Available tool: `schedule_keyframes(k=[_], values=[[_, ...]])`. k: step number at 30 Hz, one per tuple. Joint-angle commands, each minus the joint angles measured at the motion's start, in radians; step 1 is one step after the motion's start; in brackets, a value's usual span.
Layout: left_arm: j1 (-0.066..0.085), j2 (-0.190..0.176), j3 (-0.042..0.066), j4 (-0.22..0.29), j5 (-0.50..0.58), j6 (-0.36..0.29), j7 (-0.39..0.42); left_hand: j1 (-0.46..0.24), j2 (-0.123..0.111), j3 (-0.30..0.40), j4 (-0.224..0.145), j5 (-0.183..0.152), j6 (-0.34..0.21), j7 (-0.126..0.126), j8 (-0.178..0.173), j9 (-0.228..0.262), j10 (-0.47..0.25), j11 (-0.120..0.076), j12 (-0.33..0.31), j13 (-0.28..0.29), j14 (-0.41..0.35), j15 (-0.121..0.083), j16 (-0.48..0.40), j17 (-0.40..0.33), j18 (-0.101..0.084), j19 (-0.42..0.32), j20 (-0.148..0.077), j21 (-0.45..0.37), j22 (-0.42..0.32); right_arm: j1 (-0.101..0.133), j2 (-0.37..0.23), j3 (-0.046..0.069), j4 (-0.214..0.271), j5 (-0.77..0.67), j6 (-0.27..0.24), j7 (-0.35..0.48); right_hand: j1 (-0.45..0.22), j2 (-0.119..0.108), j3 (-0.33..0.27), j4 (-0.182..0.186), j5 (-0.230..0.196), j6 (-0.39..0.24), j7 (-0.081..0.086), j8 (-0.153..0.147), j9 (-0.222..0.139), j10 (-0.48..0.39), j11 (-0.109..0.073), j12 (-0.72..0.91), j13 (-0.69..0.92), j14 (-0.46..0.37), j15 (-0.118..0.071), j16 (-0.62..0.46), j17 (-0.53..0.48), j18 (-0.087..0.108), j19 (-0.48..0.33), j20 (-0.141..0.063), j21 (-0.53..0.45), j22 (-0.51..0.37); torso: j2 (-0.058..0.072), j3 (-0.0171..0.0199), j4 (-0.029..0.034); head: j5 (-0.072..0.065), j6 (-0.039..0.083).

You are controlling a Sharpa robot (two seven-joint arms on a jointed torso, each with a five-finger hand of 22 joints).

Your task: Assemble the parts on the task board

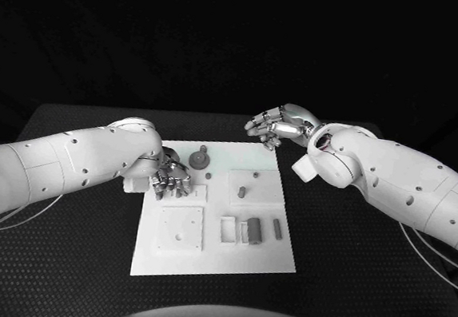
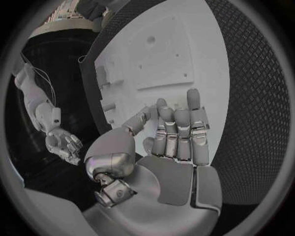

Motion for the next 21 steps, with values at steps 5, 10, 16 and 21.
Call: schedule_keyframes(k=[5, 10, 16, 21], values=[[0.001, 0.006, 0.000, -0.001, 0.006, 0.006, -0.013, 0.057, 0.045, -0.002, -0.008, 0.005, 0.013, -0.001, 0.001, 0.002, 0.010, 0.001, 0.005, 0.002, 0.009, -0.004, 0.002, 0.001, -0.015, 0.008, 0.001, 0.004, 0.023, -0.001, 0.000, 0.000, 0.001, -0.002, 0.014, 0.005, -0.009, -0.001, -0.003, 0.004, 0.004, 0.000, 0.006, -0.007, -0.001, -0.002, 0.001, 0.006, -0.002, 0.000, -0.008, -0.004, -0.001, 0.021, 0.006, -0.002, -0.006, 0.013, 0.000, 0.0005, -0.0001, 0.001, -0.002], [0.001, 0.007, 0.000, 0.001, 0.006, 0.009, -0.024, 0.058, 0.046, -0.002, -0.008, 0.005, 0.014, -0.001, 0.001, 0.002, 0.011, 0.000, 0.006, 0.003, 0.010, -0.004, 0.002, 0.001, -0.015, 0.009, 0.001, 0.004, 0.023, -0.001, 0.000, 0.000, 0.002, -0.002, 0.014, 0.005, -0.010, -0.002, -0.003, 0.003, 0.004, 0.000, 0.006, -0.007, -0.001, -0.002, 0.001, 0.006, -0.002, 0.000, -0.008, -0.004, -0.001, 0.021, 0.006, -0.002, -0.006, 0.013, 0.000, 0.0004, -0.0001, 0.001, -0.003], [0.001, 0.011, 0.000, 0.007, -0.036, -0.001, -0.035, 0.060, 0.047, -0.005, -0.007, 0.005, 0.021, -0.004, 0.000, 0.004, 0.017, -0.003, 0.006, 0.004, 0.016, -0.006, 0.004, 0.001, -0.015, 0.014, -0.001, 0.006, 0.023, -0.001, 0.000, 0.000, 0.002, -0.002, 0.014, 0.005, -0.010, -0.002, -0.003, 0.003, 0.004, 0.000, 0.005, -0.007, -0.002, -0.002, 0.001, 0.006, -0.002, 0.000, -0.008, -0.004, -0.001, 0.021, 0.006, -0.002, -0.007, 0.013, 0.000, 0.0005, -0.0004, 0.001, -0.004], [0.001, 0.013, 0.000, 0.013, -0.076, -0.002, -0.036, 0.066, 0.043, -0.008, -0.008, 0.011, 0.036, -0.010, -0.002, 0.006, 0.030, -0.009, 0.007, 0.005, 0.029, -0.008, 0.006, 0.001, -0.015, 0.023, -0.006, 0.010, 0.023, -0.001, 0.001, 0.000, 0.002, -0.002, 0.014, 0.006, -0.010, -0.002, -0.003, 0.003, 0.004, 0.000, 0.005, -0.007, -0.002, -0.002, 0.001, 0.006, -0.002, 0.000, -0.008, -0.004, -0.001, 0.021, 0.006, -0.002, -0.007, 0.013, 0.000, 0.0002, -0.0002, 0.001, -0.006]])
